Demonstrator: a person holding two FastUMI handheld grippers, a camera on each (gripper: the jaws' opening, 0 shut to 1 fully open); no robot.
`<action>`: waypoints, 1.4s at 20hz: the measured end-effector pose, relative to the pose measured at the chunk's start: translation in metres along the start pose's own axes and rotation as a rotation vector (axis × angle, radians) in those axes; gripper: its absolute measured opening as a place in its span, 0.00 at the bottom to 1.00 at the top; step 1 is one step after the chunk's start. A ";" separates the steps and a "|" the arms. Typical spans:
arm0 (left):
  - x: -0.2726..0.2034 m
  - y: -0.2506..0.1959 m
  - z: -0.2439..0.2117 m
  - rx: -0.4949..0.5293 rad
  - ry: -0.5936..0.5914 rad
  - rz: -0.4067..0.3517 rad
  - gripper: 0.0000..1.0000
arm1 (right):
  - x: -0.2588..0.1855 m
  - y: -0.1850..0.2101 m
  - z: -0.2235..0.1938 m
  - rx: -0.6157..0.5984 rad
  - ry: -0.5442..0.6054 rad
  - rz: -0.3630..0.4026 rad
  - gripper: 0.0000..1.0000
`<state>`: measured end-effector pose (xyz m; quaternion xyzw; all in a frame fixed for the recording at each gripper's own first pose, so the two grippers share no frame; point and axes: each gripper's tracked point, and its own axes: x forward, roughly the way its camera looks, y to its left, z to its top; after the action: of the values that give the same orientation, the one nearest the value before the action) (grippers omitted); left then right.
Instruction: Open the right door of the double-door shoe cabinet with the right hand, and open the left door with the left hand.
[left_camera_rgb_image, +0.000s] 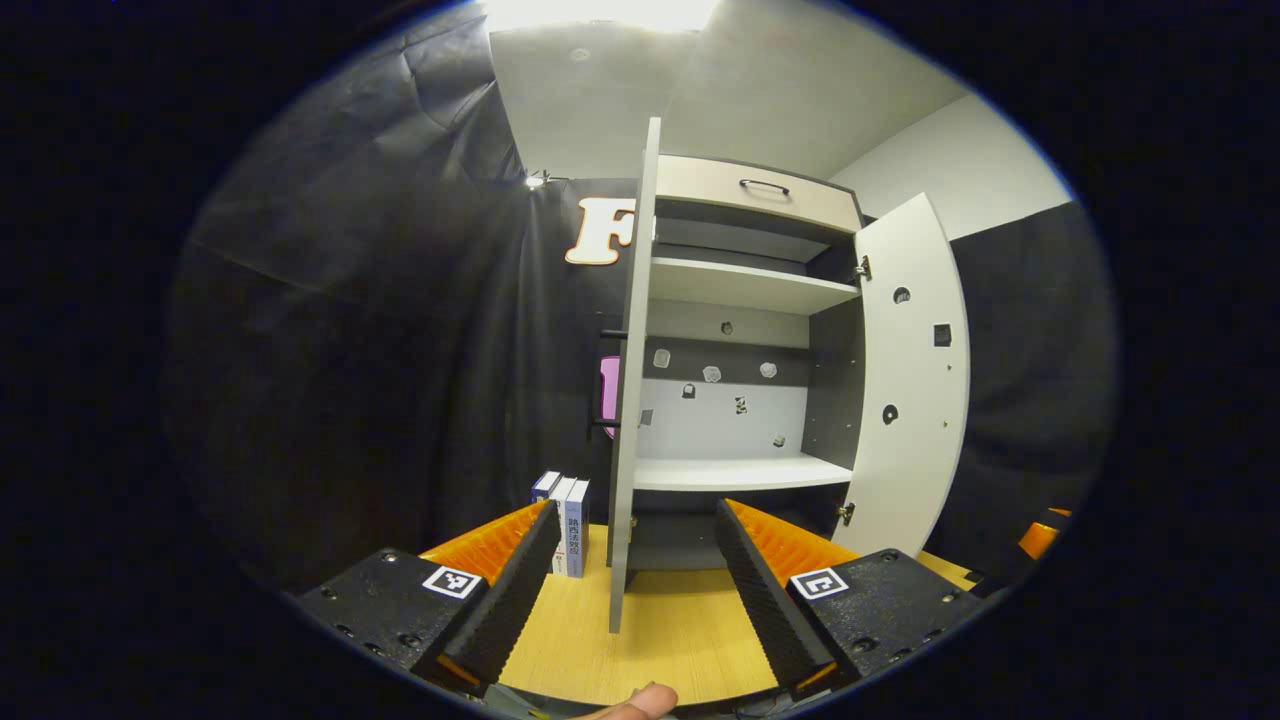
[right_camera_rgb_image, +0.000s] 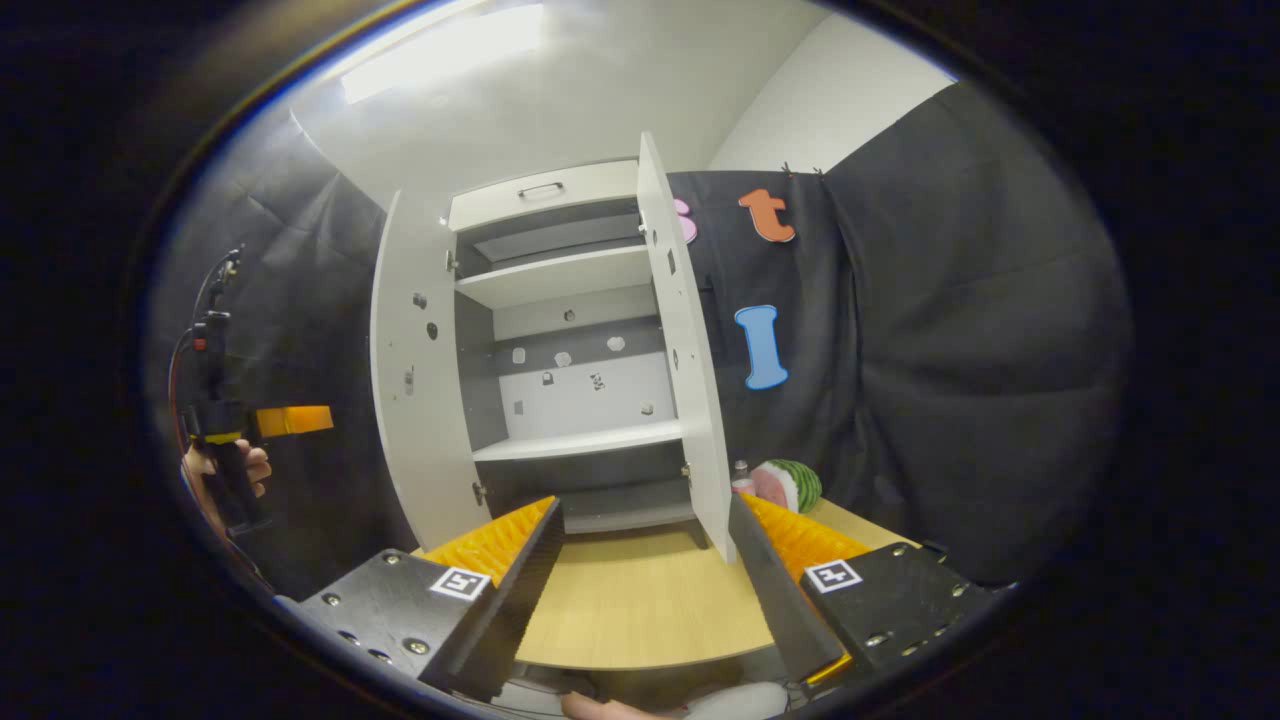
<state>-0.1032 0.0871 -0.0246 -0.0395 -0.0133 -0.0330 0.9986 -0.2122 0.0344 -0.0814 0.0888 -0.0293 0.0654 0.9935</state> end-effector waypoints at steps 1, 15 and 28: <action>-0.006 -0.008 -0.004 0.014 -0.002 -0.006 0.96 | 0.000 0.000 0.000 -0.002 0.002 0.001 0.94; -0.031 -0.075 -0.065 0.015 0.062 -0.054 0.96 | -0.010 0.024 0.004 -0.023 -0.017 0.055 0.98; -0.031 -0.064 -0.059 -0.013 0.055 -0.041 0.96 | -0.020 0.017 0.012 -0.011 -0.042 0.046 0.98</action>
<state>-0.1370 0.0211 -0.0793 -0.0449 0.0136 -0.0546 0.9974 -0.2345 0.0469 -0.0685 0.0840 -0.0526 0.0860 0.9913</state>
